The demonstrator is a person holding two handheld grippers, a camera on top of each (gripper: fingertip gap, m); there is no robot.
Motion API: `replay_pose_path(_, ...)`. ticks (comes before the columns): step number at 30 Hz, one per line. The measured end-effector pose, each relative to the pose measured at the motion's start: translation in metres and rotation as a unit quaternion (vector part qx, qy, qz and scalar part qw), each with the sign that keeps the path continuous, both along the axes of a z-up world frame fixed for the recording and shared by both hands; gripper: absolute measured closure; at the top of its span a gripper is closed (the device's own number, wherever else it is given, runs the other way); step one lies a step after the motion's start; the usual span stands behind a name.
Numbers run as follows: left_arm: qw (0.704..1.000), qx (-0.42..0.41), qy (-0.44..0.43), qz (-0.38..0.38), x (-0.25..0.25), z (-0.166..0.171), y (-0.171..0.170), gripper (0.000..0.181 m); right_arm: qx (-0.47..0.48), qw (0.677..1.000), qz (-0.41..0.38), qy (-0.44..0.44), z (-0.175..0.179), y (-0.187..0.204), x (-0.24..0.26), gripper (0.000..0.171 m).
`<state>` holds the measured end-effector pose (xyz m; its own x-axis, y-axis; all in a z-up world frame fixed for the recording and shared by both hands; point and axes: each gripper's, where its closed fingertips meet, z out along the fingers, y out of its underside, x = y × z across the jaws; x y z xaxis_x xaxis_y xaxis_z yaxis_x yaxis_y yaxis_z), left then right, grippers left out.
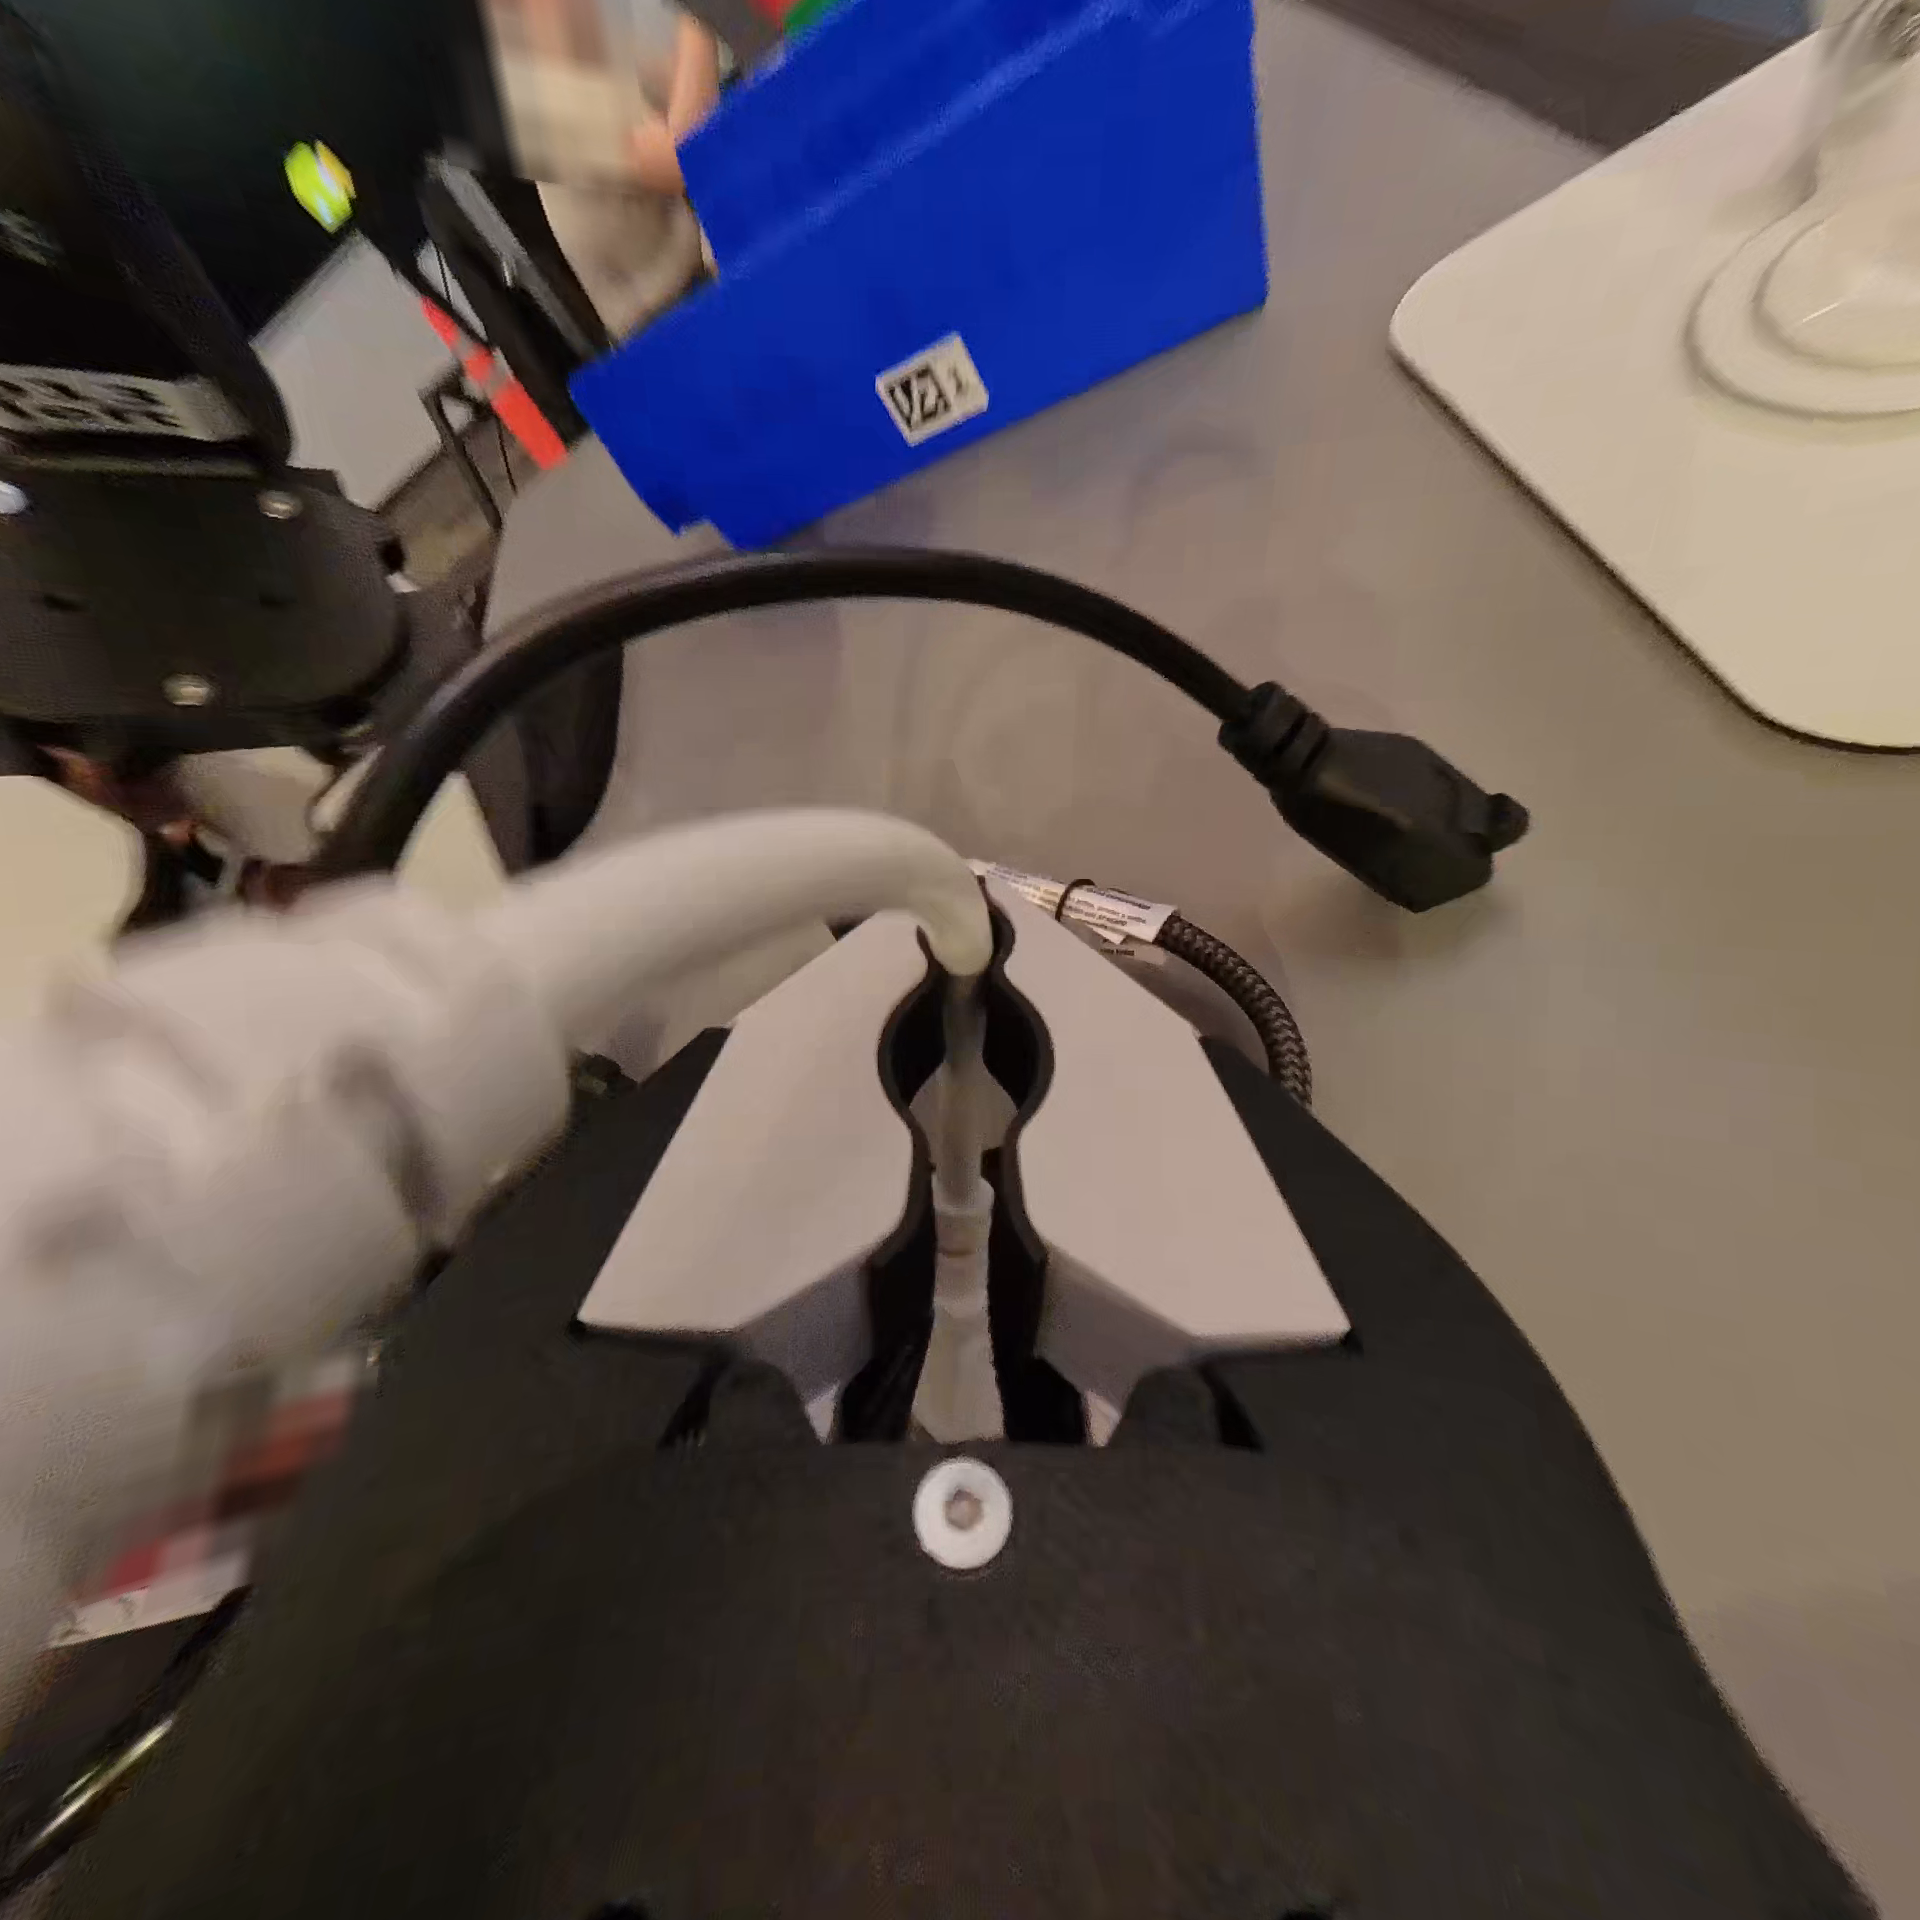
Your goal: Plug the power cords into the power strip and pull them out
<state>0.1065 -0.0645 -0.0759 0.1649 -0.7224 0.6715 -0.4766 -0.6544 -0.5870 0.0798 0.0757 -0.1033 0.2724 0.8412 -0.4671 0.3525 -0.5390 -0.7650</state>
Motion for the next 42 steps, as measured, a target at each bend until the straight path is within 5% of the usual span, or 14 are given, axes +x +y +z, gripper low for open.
replay_pose_path(1, 0.999, 0.028, 0.016, -0.003, -0.005, -0.003, 0.009, 0.132, -0.001, 1.000, -0.014, 0.011, 0.006, 0.002, 0.006, 0.171)
replay_pose_path(5, 0.981, 0.163, 0.078, -0.062, -0.010, -0.014, 0.045, 0.119, -0.011, 0.998, -0.063, 0.024, 0.012, -0.001, 0.031, 0.171)
replay_pose_path(10, 0.914, 0.327, 0.149, -0.189, -0.017, -0.041, 0.062, 0.092, -0.012, 0.995, -0.094, 0.039, 0.013, -0.014, 0.049, 0.171)
replay_pose_path(14, 0.882, 0.381, 0.172, -0.219, -0.016, -0.061, 0.074, 0.060, -0.013, 0.993, -0.111, 0.048, 0.014, -0.025, 0.061, 0.171)
replay_pose_path(21, 0.824, 0.422, 0.198, -0.322, -0.001, -0.090, 0.087, 0.041, -0.009, 0.990, -0.126, 0.066, 0.018, -0.040, 0.073, 0.171)
replay_pose_path(28, 0.747, 0.441, 0.203, -0.454, 0.022, -0.096, 0.099, 0.045, -0.004, 0.987, -0.141, 0.073, 0.021, -0.042, 0.084, 0.171)
replay_pose_path(31, 0.728, 0.435, 0.190, -0.494, 0.036, -0.099, 0.097, 0.061, -0.004, 0.986, -0.150, 0.075, 0.020, -0.041, 0.089, 0.171)
replay_pose_path(37, 0.714, 0.378, 0.228, -0.543, 0.031, -0.115, 0.086, 0.088, -0.004, 0.980, -0.182, 0.082, 0.019, -0.039, 0.105, 0.171)
replay_pose_path(42, 0.757, 0.378, 0.269, -0.461, 0.016, -0.115, 0.095, 0.111, 0.018, 0.972, -0.227, 0.064, 0.023, -0.030, 0.128, 0.171)
